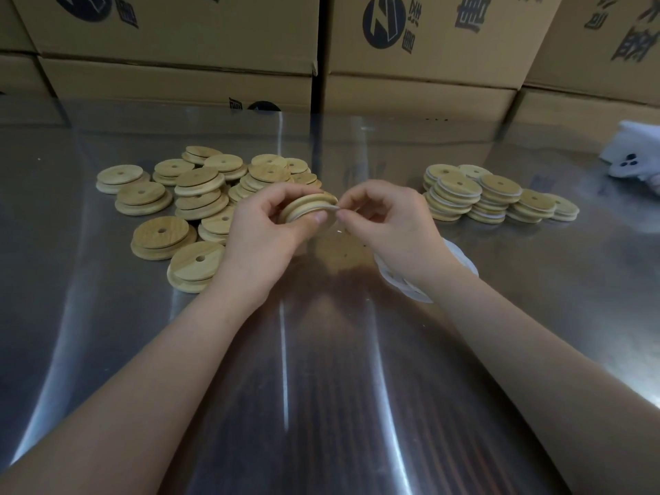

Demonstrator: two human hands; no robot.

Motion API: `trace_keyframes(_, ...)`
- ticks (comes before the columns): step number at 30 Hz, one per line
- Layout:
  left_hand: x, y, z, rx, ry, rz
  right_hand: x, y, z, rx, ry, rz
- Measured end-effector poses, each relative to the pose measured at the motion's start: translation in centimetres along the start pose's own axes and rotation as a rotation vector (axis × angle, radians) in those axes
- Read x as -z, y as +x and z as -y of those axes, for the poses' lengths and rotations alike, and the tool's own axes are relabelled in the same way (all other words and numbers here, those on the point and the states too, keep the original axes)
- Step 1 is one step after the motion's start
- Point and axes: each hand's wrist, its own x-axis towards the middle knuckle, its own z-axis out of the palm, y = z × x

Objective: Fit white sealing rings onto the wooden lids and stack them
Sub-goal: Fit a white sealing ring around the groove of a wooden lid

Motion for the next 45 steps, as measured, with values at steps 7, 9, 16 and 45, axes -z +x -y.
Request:
trace_keyframes(7,0.33,0.35,0.01,-0.036,0.029,0.019,0.12,0.03,0.48,0.024,-0.038,-0.007)
trace_keyframes(9,0.38,0.36,-0.03,-0.052,0.033,0.028,0.20,0.03,0.56,0.033,-0.054,-0.007)
trace_keyframes(16,0.28,0.15,-0.11,-0.076,0.020,0.047,0.42,0.00,0.71,0.031,-0.044,0.003)
trace_keyframes(45,0.72,0.81,0.25,0.376,-0.526,0.055,0.51,0.31,0.54,-0.311,0.387,0.027)
